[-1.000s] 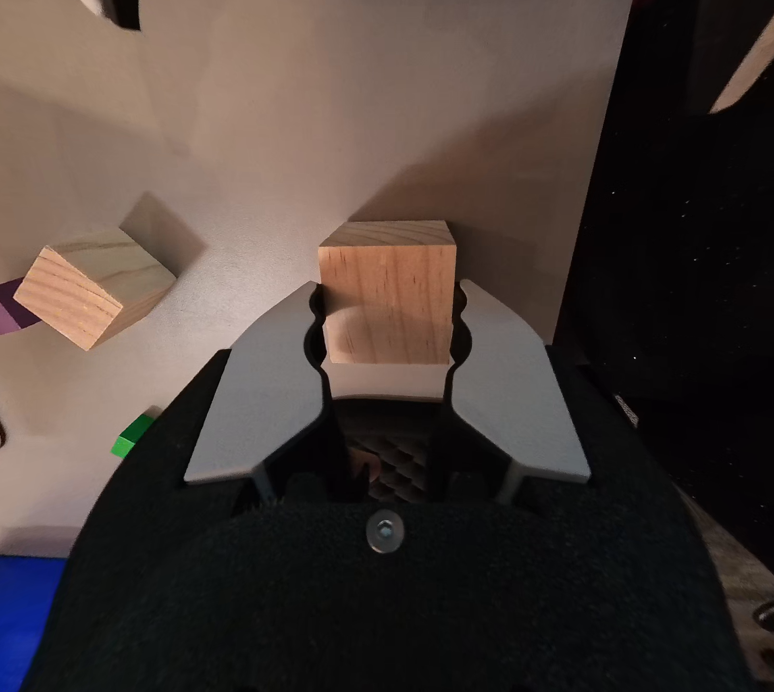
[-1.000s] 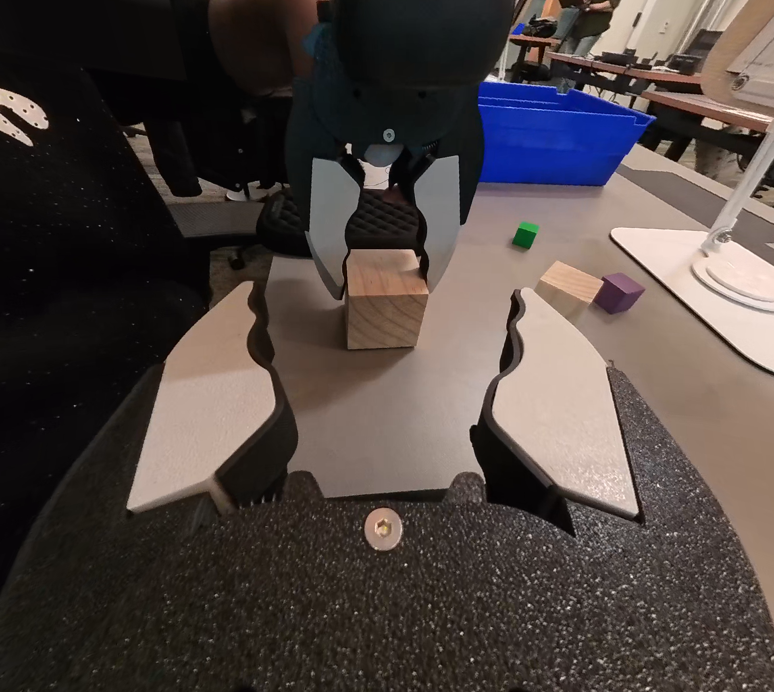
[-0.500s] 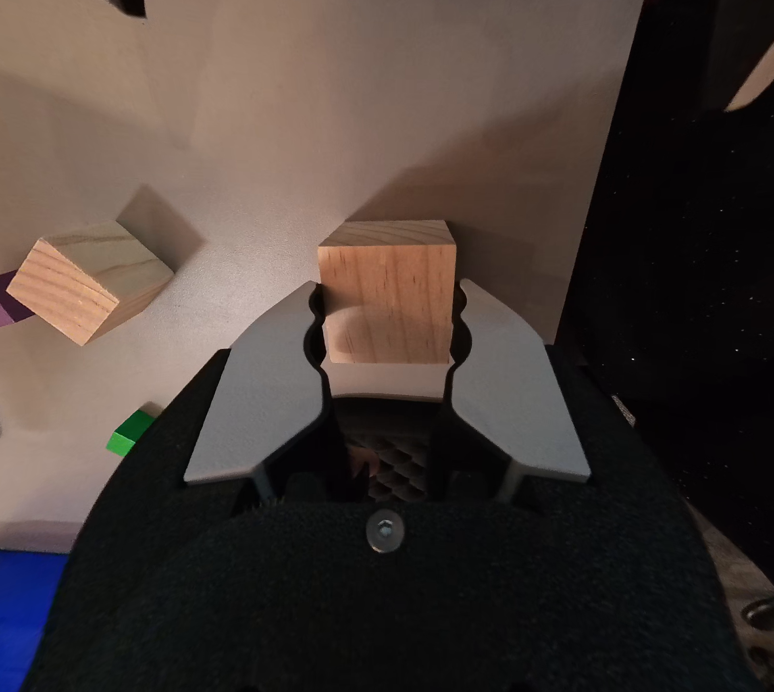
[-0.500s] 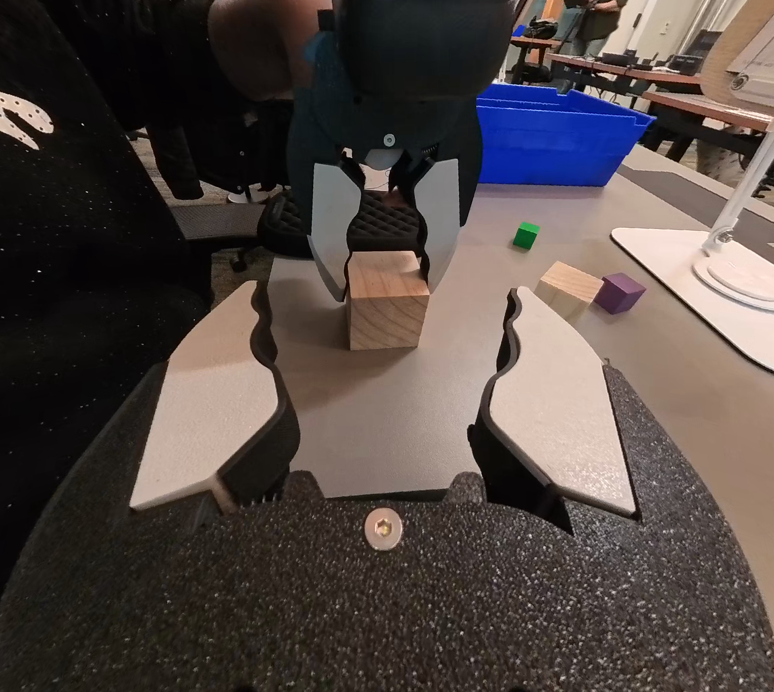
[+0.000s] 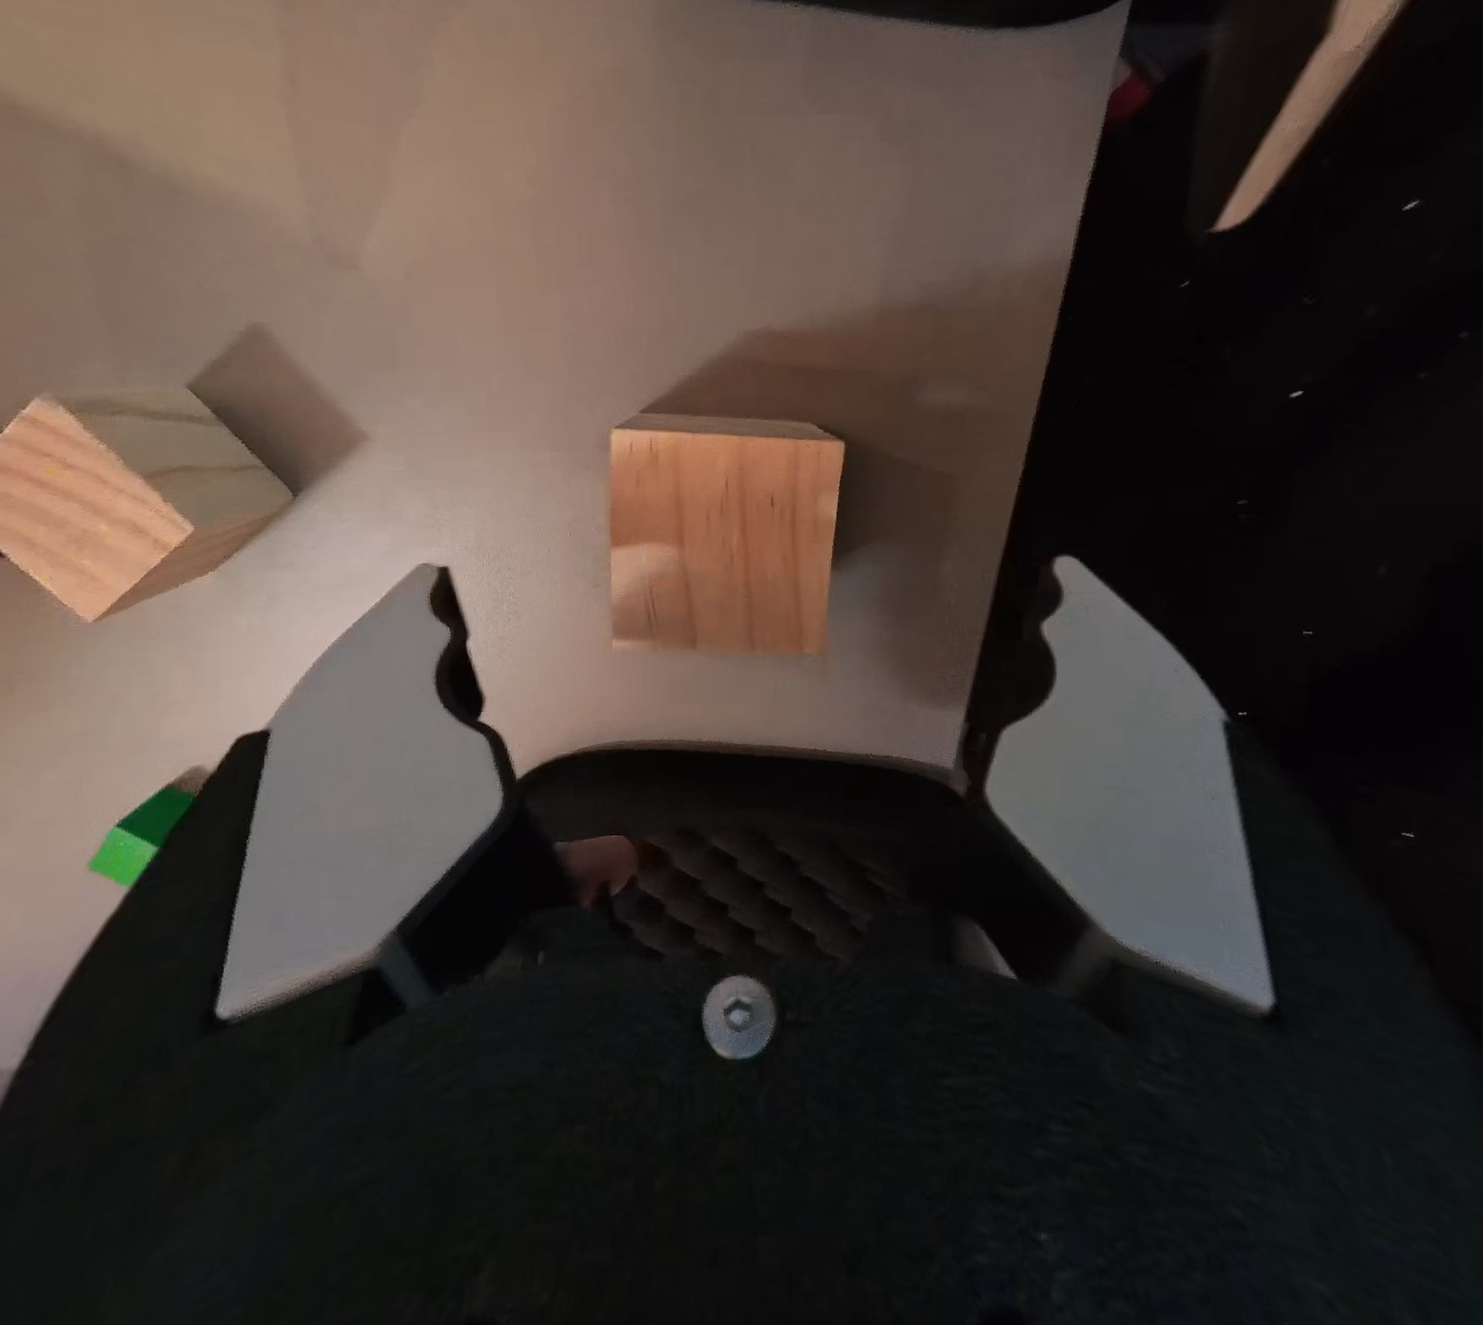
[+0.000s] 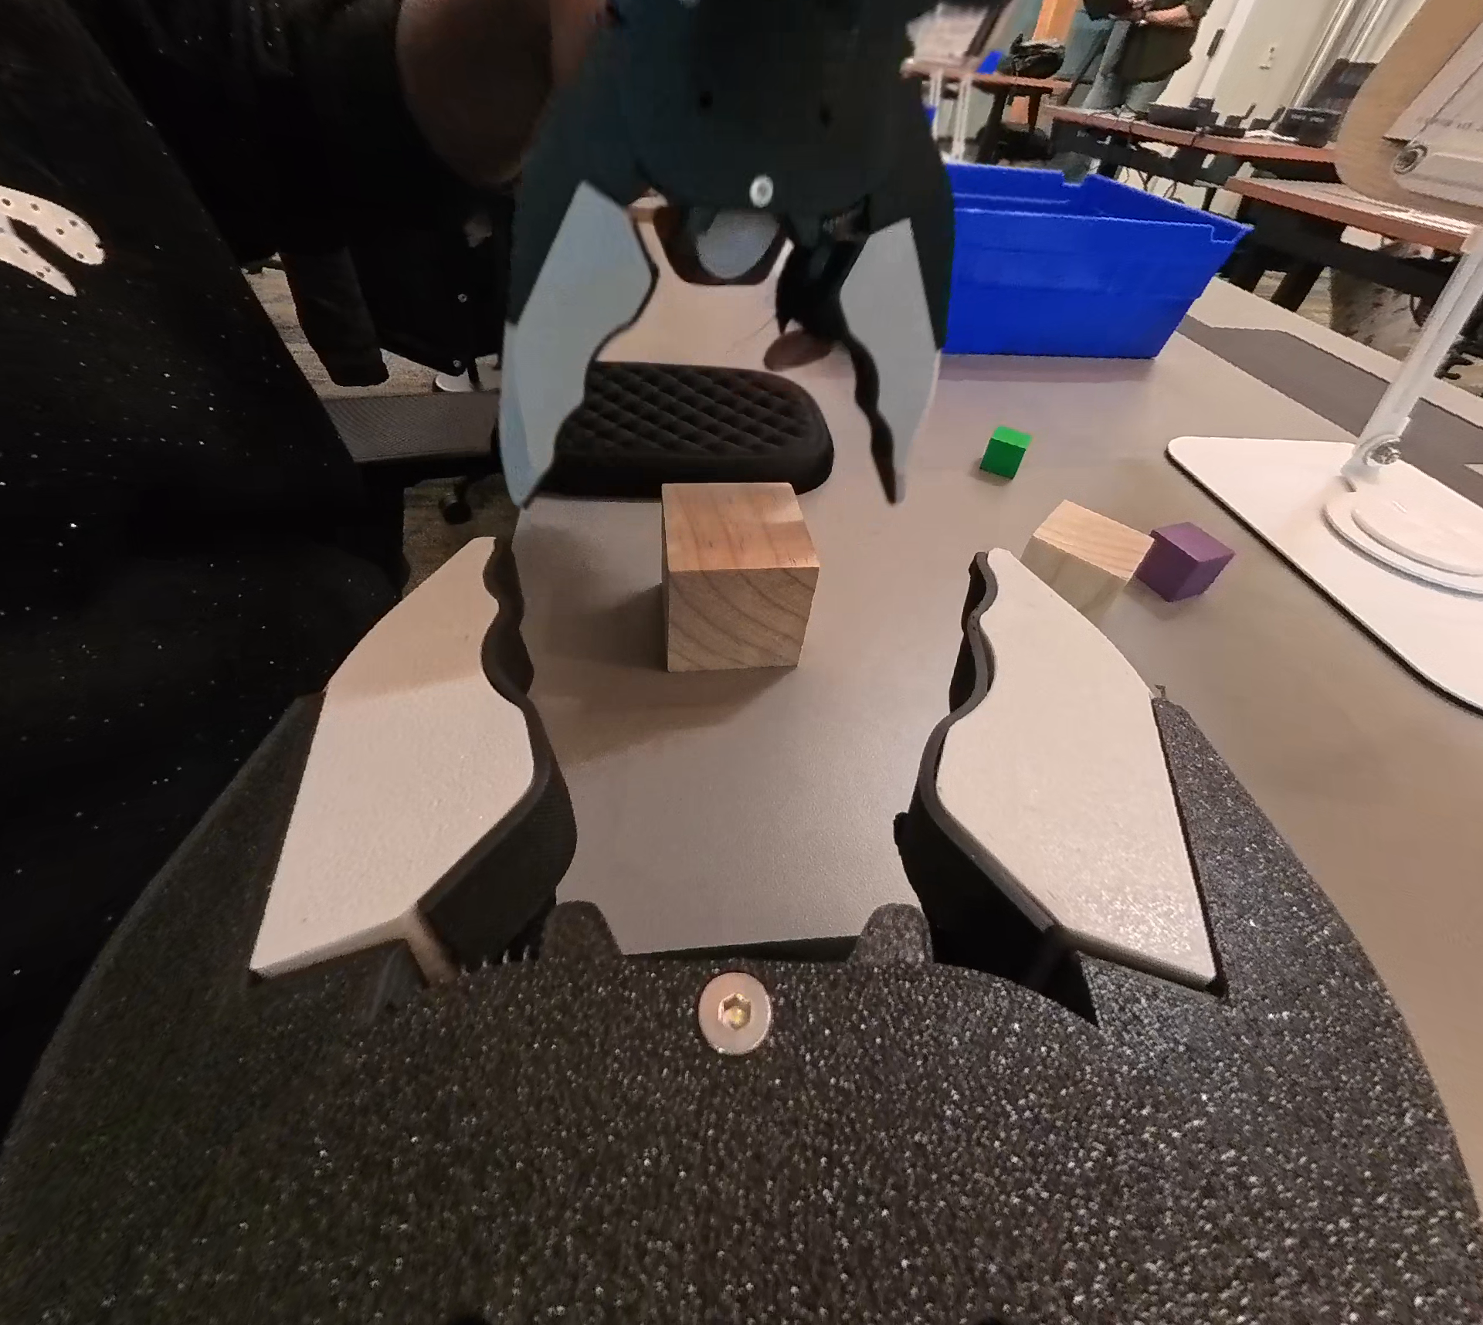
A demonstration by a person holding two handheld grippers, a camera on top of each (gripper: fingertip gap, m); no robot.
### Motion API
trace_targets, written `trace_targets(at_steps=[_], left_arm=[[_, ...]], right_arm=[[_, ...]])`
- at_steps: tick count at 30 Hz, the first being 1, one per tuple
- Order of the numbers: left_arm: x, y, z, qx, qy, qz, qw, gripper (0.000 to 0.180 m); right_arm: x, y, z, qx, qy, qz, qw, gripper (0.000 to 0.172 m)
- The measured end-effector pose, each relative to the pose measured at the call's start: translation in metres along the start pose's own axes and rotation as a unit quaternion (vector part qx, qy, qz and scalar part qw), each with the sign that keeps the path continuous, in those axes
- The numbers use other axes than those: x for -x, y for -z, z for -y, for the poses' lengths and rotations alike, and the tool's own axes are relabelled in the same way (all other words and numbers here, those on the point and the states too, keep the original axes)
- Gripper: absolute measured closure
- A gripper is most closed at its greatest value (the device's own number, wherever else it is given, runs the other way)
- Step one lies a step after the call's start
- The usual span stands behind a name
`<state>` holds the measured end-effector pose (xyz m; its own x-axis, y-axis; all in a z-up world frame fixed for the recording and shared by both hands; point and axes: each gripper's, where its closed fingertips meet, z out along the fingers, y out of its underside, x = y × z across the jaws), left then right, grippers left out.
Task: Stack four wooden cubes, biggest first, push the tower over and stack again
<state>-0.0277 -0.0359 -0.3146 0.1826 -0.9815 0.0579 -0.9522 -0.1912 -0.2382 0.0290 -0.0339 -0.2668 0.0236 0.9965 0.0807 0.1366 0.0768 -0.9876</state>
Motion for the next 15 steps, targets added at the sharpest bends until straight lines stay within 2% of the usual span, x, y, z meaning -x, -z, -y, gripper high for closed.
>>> trace_targets(at_steps=[3, 8, 11, 15], left_arm=[[0.008, 0.020, 0.003, -0.041, 0.024, -0.008, 0.999, 0.034], [0.046, 0.054, 0.005, -0.100, 0.053, 0.037, 0.993, 0.034], [0.079, 0.064, 0.004, -0.127, 0.088, 0.074, 0.985, 0.051], [0.110, 0.056, 0.002, -0.138, 0.125, 0.081, 0.979, 0.075]], right_arm=[[0.000, 0.000, 0.000, -0.001, -0.002, 0.000, 1.000, 0.069], [-0.001, 0.000, 0.000, -0.002, -0.003, 0.000, 1.000, 0.070], [-0.001, 0.000, 0.000, -0.001, -0.002, 0.000, 1.000, 0.070], [-0.001, 0.000, 0.000, -0.001, -0.003, 0.000, 1.000, 0.070]])
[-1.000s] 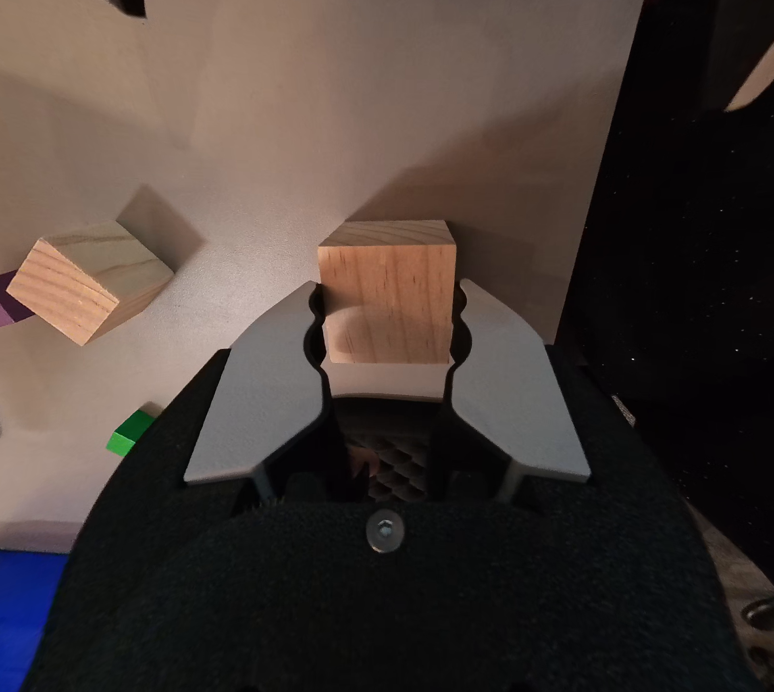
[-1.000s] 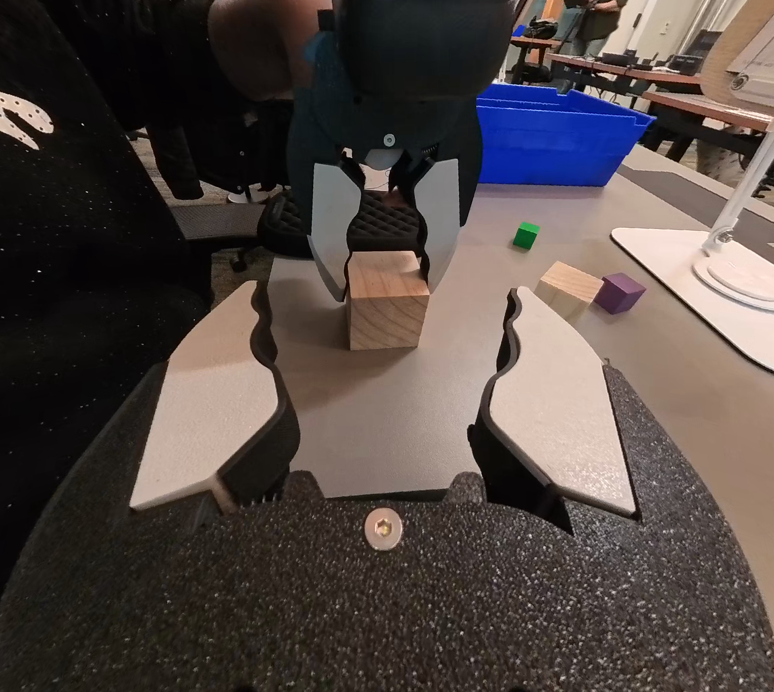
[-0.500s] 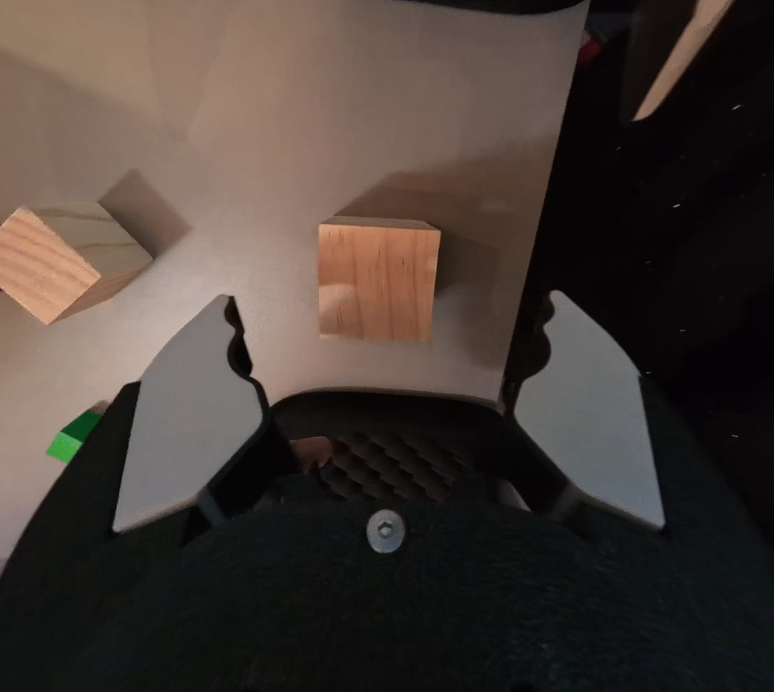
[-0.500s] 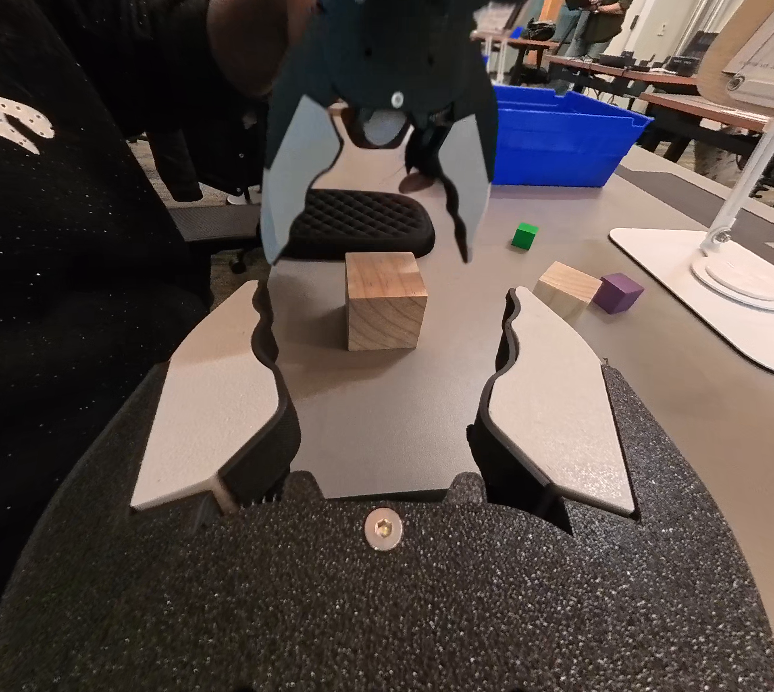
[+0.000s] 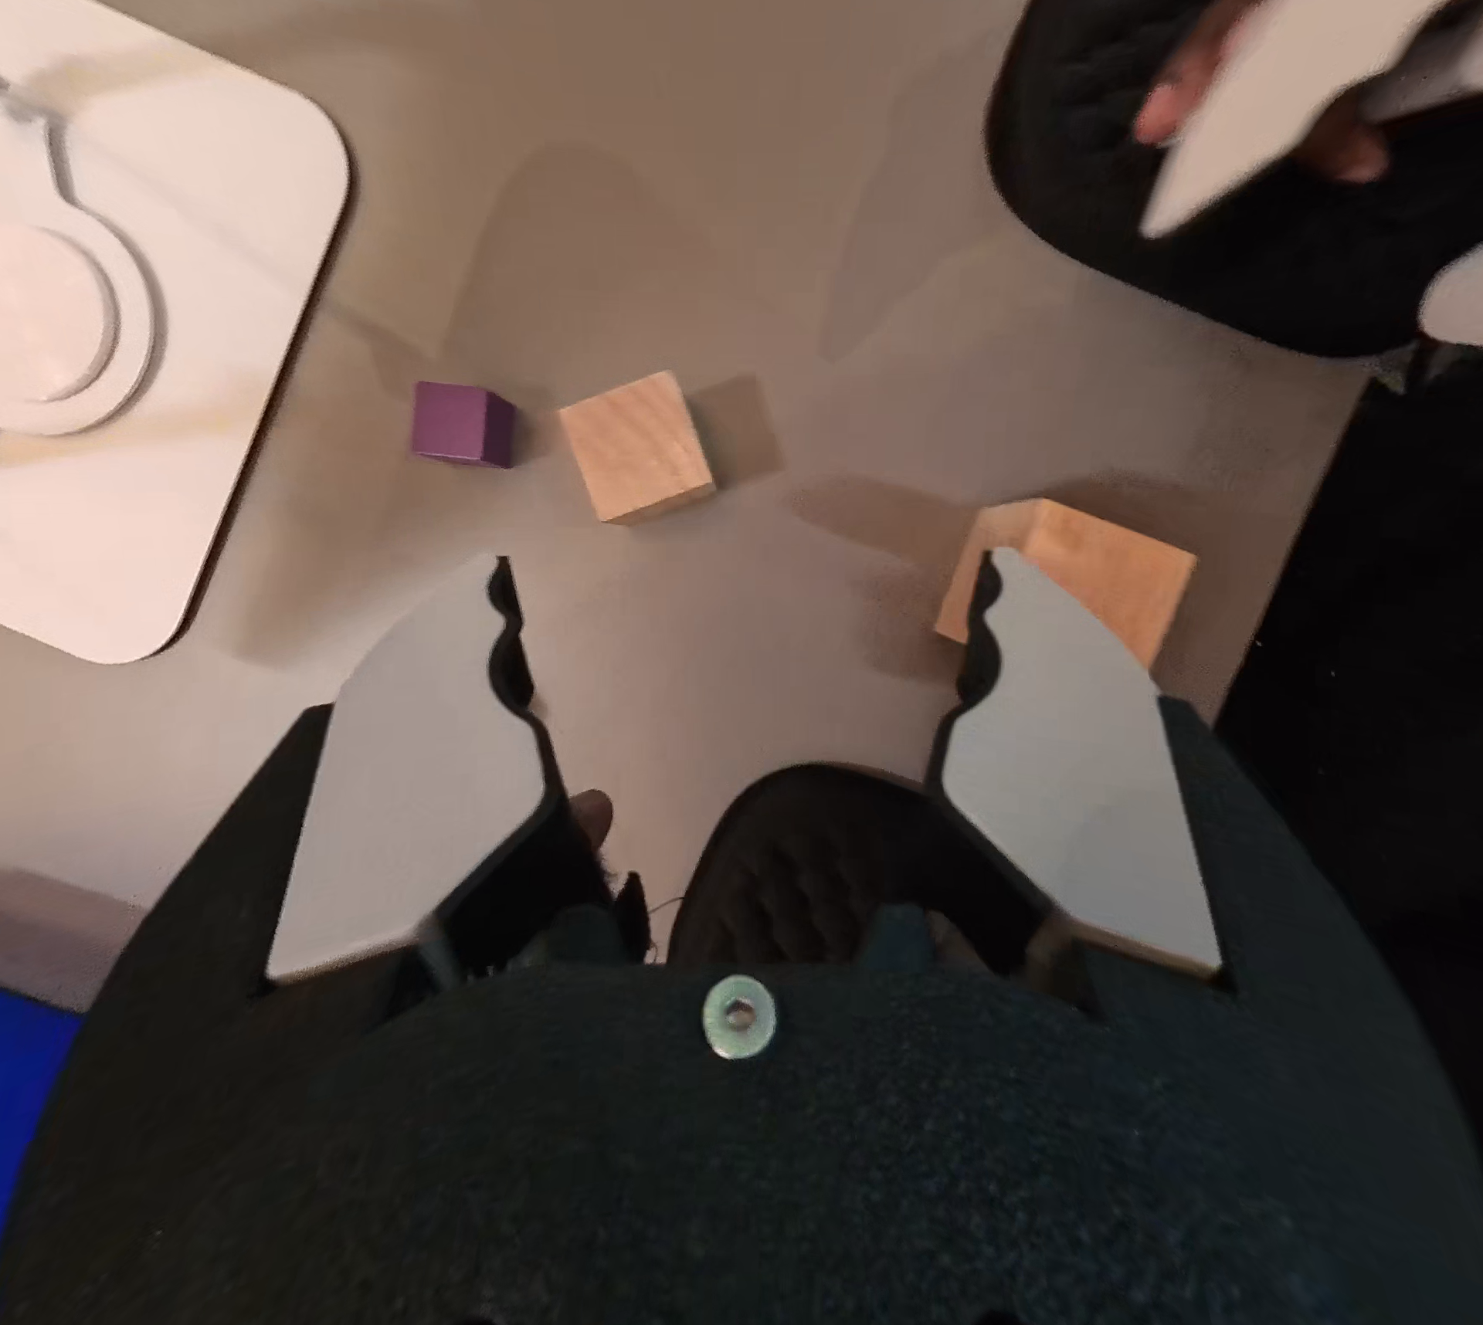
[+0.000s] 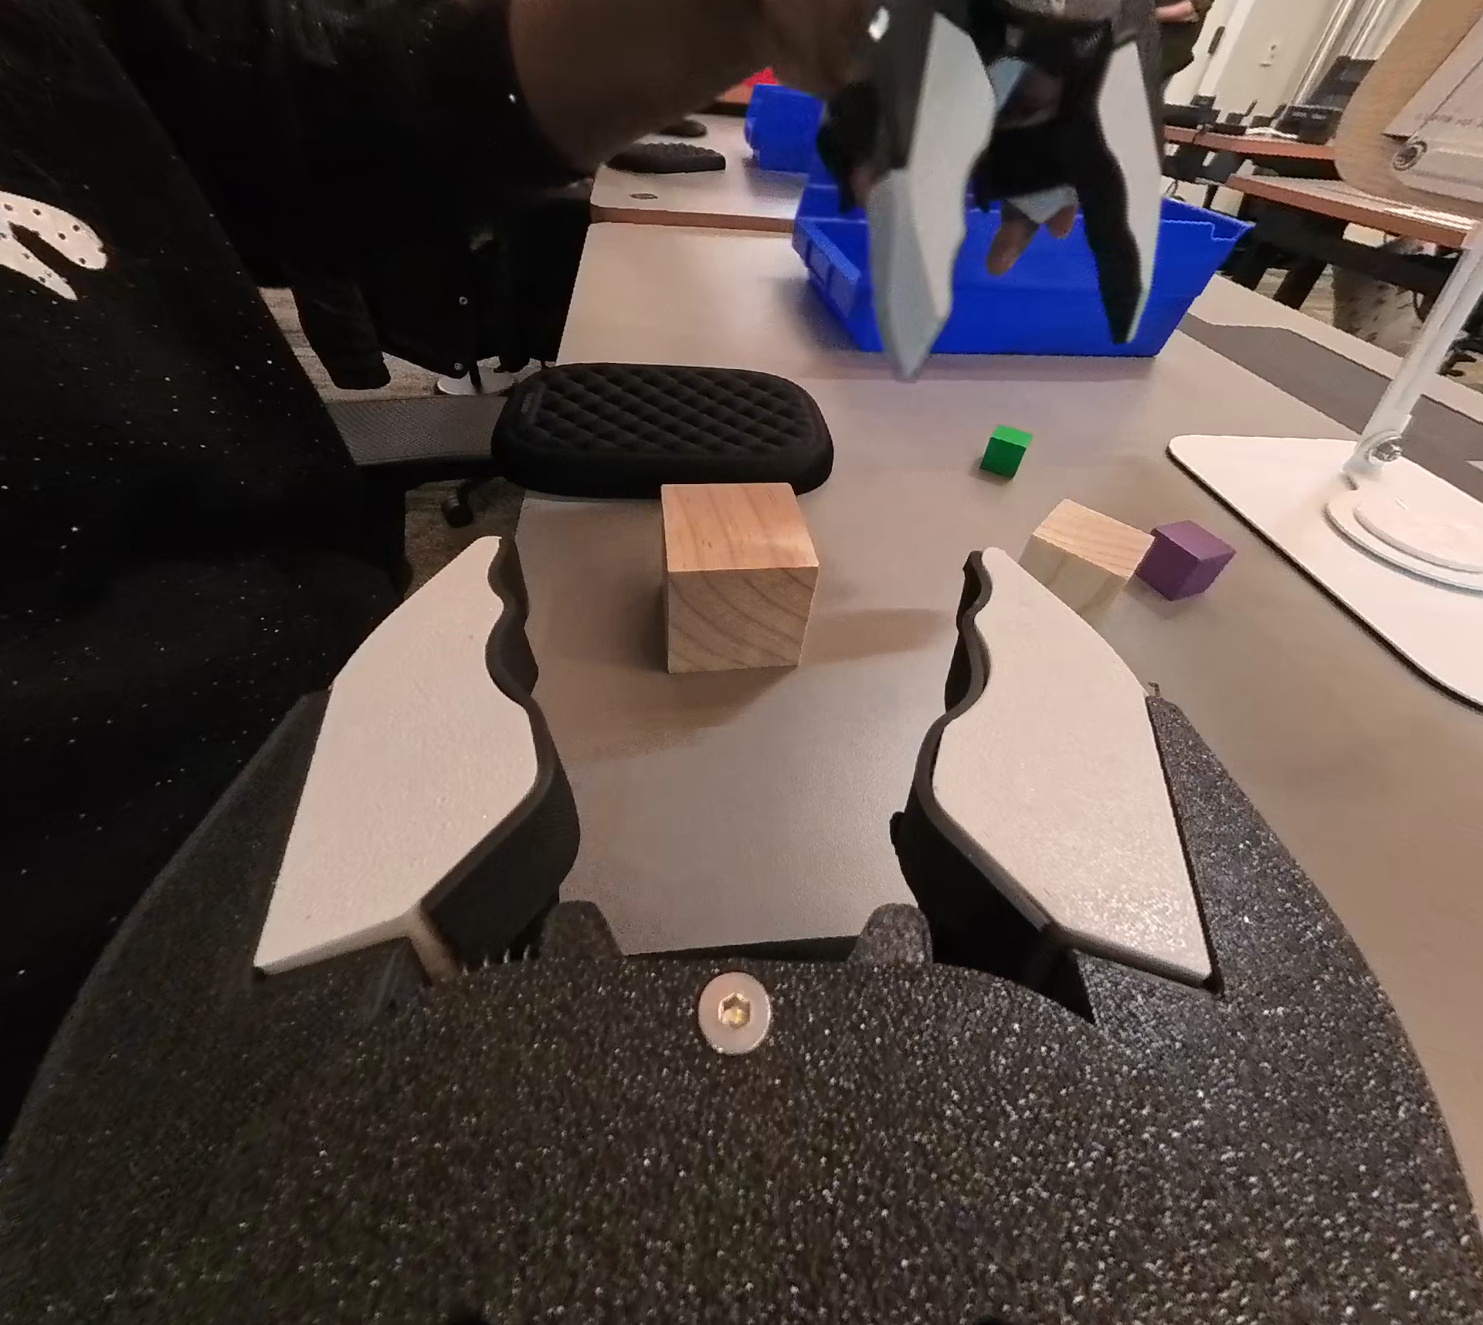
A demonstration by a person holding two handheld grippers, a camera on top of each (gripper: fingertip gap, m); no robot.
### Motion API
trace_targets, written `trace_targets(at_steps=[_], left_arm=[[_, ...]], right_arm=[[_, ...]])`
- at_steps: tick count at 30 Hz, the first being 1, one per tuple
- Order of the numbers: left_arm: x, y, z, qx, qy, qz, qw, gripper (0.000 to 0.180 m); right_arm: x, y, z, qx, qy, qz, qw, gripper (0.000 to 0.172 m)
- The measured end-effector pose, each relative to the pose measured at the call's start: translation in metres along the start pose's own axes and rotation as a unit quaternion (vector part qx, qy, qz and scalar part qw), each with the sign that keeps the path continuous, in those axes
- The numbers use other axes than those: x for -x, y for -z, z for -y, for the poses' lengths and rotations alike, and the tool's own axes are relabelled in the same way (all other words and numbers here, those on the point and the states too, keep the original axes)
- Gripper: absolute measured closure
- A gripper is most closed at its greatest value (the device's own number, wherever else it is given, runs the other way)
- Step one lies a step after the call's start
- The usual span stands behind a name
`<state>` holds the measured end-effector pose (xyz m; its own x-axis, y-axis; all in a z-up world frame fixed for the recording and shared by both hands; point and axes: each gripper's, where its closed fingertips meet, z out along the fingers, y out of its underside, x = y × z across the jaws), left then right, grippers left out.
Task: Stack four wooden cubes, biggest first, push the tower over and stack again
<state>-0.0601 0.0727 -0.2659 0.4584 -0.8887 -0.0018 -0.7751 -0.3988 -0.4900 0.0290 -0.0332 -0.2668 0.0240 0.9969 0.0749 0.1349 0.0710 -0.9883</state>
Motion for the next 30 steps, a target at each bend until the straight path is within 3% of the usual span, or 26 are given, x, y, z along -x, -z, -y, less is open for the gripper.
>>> trace_targets(at_steps=[4, 16, 26, 30], left_arm=[[0.015, -0.021, -0.002, 0.005, 0.066, 0.011, 0.998, 0.105], [0.031, -0.067, -0.009, 0.060, 0.068, 0.078, 0.993, 0.107], [0.035, -0.086, -0.017, 0.108, 0.066, 0.052, 0.991, 0.133], [0.028, -0.085, -0.012, 0.089, 0.063, 0.019, 0.994, 0.134]], right_arm=[[0.000, 0.001, 0.001, -0.003, -0.001, -0.001, 1.000, 0.071], [-0.001, 0.001, 0.001, -0.005, 0.000, -0.004, 1.000, 0.075], [0.001, 0.002, 0.002, -0.011, 0.006, -0.001, 1.000, 0.075], [0.001, 0.003, 0.003, -0.013, 0.005, -0.002, 1.000, 0.075]])
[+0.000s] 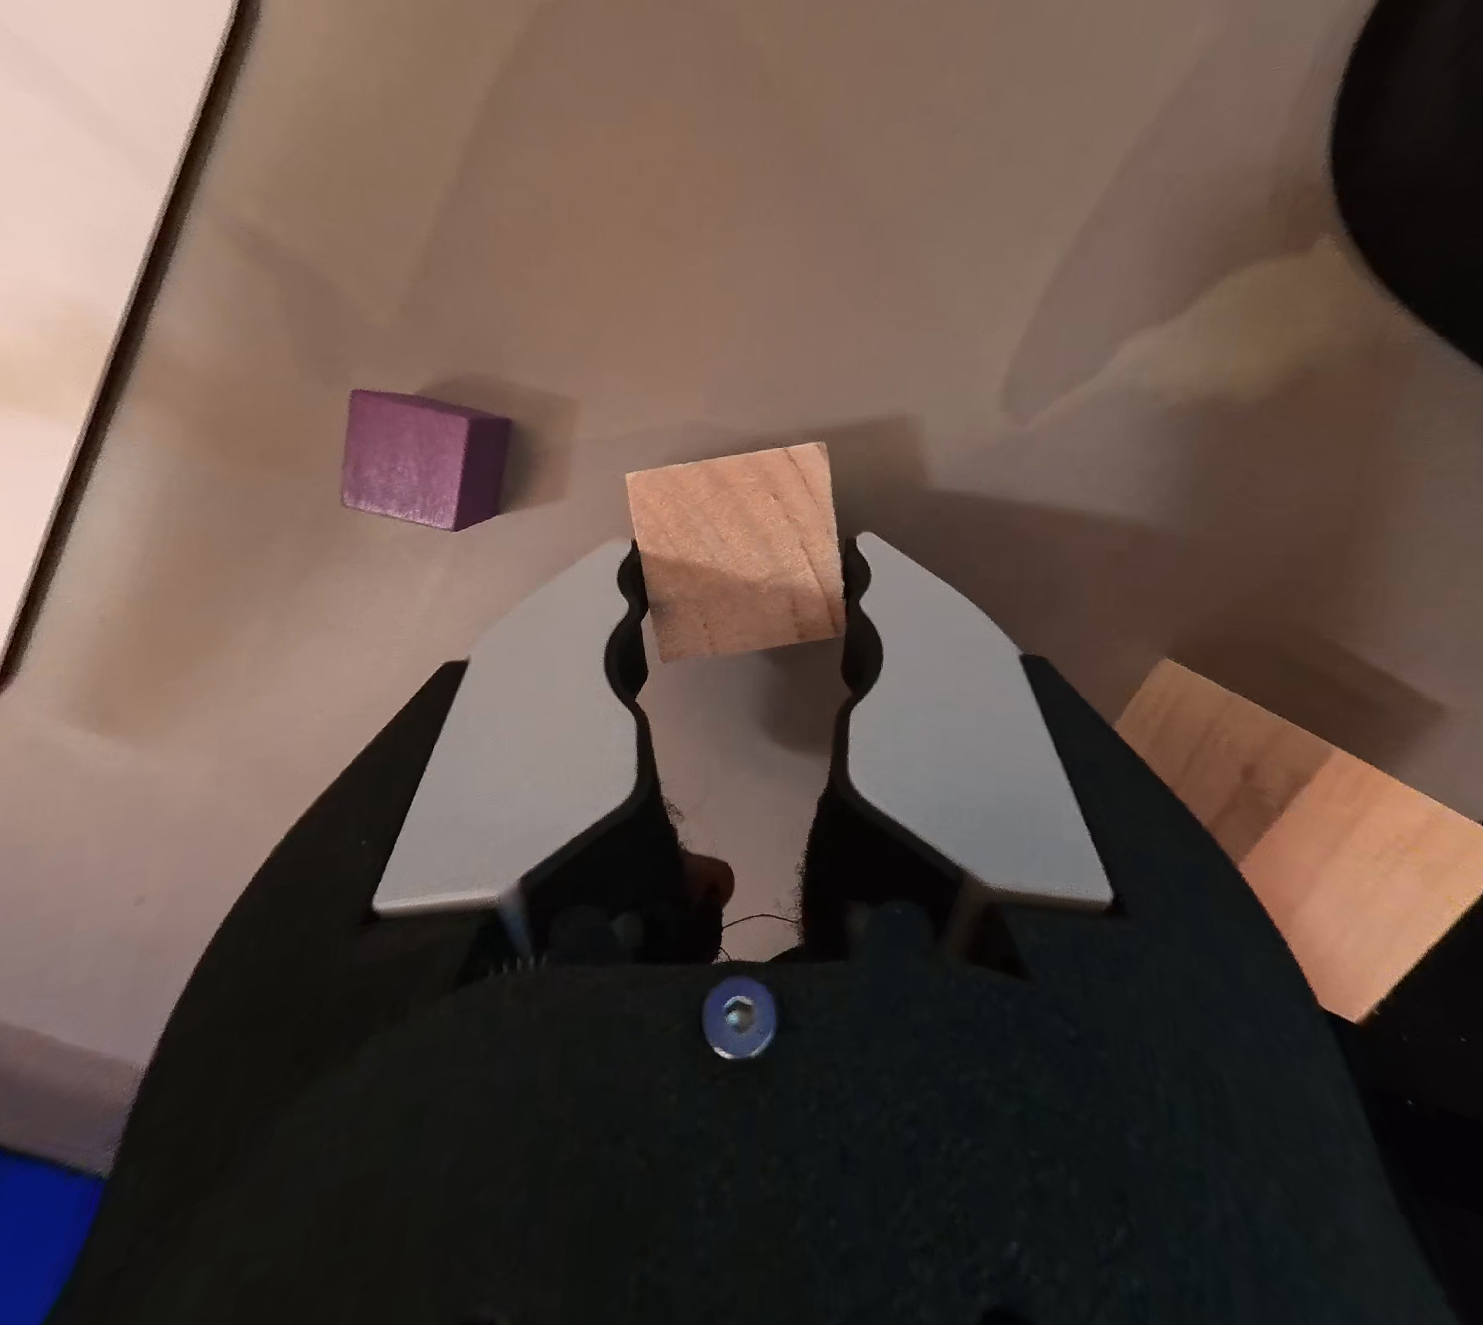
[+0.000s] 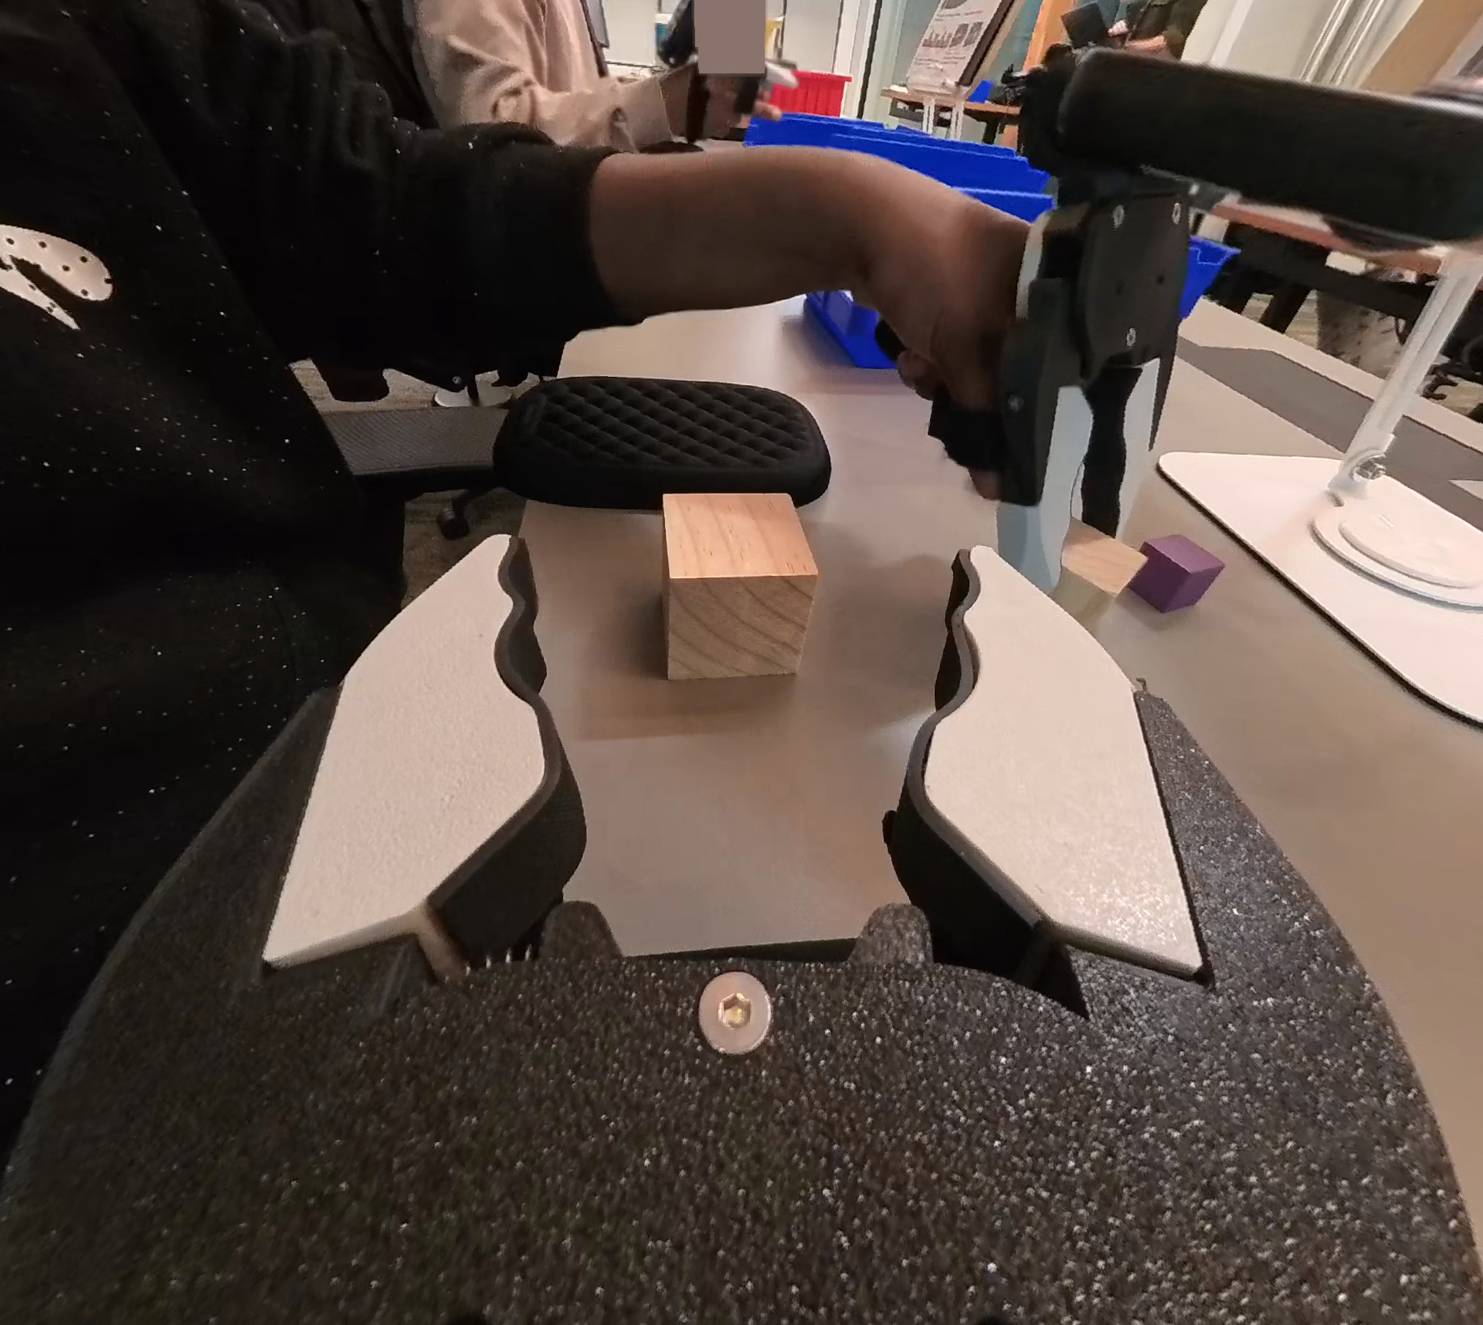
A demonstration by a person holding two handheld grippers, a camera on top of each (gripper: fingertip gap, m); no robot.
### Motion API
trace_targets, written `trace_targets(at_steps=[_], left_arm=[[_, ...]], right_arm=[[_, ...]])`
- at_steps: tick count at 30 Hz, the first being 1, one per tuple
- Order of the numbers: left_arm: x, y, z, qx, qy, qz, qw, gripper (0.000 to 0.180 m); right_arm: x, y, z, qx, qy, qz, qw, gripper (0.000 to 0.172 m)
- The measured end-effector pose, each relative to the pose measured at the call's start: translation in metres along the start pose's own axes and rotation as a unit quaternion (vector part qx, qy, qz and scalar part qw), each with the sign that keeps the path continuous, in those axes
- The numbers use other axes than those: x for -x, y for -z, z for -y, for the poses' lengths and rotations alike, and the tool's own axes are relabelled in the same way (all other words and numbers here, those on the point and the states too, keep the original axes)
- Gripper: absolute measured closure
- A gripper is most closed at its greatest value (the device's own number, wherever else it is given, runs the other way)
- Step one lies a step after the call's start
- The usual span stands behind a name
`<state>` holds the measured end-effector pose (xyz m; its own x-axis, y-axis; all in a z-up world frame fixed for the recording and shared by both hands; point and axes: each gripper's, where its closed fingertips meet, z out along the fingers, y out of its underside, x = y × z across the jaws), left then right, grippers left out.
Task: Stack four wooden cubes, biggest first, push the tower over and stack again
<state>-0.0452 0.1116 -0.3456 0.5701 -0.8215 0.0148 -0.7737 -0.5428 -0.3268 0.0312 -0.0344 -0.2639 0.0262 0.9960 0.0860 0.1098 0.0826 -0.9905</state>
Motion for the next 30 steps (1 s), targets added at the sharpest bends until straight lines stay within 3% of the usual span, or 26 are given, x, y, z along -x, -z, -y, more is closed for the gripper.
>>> trace_targets(at_steps=[6, 16, 21, 30], left_arm=[[-0.023, 0.033, 0.008, -0.036, -0.042, -0.053, 0.997, 0.135], [-0.104, 0.099, -0.003, -0.057, -0.236, -0.088, 0.966, 0.135], [-0.121, 0.092, -0.023, -0.031, -0.274, -0.093, 0.957, 0.135], [-0.127, 0.075, -0.043, -0.002, -0.255, -0.114, 0.960, 0.135]], right_arm=[[-0.001, 0.000, 0.000, 0.000, -0.004, 0.000, 1.000, 0.076], [0.000, 0.000, 0.000, 0.002, -0.002, 0.000, 1.000, 0.078], [0.001, -0.001, -0.001, 0.004, 0.003, 0.002, 1.000, 0.078], [0.001, 0.000, 0.000, 0.003, 0.002, 0.001, 1.000, 0.078]])
